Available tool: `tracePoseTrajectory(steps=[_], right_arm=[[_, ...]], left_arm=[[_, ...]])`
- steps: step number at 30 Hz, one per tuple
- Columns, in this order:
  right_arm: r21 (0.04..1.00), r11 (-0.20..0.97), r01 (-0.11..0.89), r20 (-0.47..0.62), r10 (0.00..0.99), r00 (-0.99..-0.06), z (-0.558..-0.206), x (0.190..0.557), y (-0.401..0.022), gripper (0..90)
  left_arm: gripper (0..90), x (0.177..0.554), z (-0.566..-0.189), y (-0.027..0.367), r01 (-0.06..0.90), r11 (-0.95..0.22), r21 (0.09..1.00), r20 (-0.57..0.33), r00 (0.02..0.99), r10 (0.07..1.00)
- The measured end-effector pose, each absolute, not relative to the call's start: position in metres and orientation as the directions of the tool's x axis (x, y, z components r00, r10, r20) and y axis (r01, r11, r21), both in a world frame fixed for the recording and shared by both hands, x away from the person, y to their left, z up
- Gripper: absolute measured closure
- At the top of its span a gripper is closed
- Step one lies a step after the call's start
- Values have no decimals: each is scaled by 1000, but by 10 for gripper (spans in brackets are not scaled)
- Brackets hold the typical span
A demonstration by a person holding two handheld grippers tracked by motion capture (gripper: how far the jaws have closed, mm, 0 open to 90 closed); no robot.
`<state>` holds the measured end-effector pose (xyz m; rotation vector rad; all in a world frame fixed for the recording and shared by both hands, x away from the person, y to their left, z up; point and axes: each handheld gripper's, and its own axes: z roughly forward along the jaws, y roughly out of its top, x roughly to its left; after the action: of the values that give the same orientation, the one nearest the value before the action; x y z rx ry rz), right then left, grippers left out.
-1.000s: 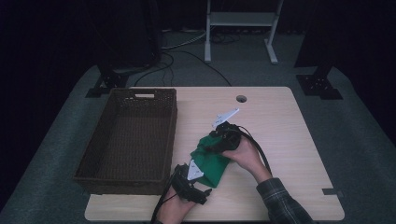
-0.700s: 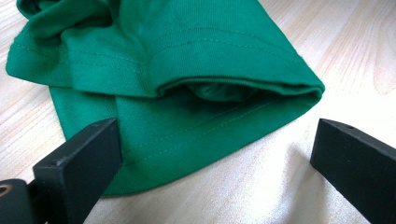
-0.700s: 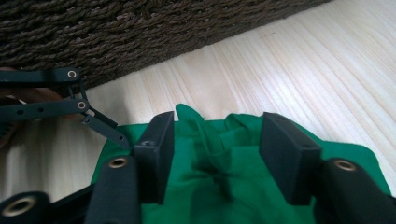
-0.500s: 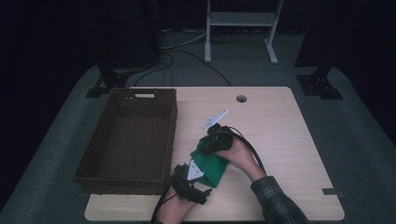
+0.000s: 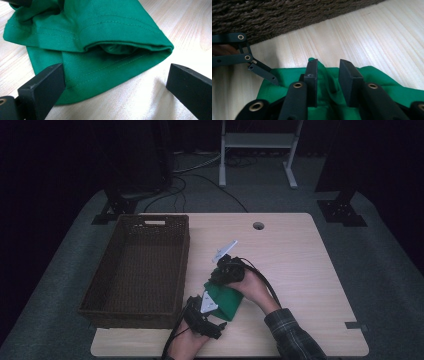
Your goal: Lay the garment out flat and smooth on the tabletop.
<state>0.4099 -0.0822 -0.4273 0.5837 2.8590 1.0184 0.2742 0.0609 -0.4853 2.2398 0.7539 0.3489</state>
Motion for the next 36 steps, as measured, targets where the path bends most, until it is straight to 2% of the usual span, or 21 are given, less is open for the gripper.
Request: tracePoseTrajectory(steps=[15,19,20,36], right_arm=[[570,759,315,46,354,-934,-439,412,-68,753],[555,774,306,27,351,-936,-440,411,-66,879],[550,778,304,21,351,-936,-440,411,-66,886],[591,739,322,39,373,-927,-425,410,-81,893]], left_arm=[[11,274,-485,61,411,-560,719,23,792,610],[11,274,-485,61,411,-560,720,23,792,610],[11,274,-485,61,410,-560,719,23,792,610],[11,274,-485,61,410,-562,718,25,792,610]])
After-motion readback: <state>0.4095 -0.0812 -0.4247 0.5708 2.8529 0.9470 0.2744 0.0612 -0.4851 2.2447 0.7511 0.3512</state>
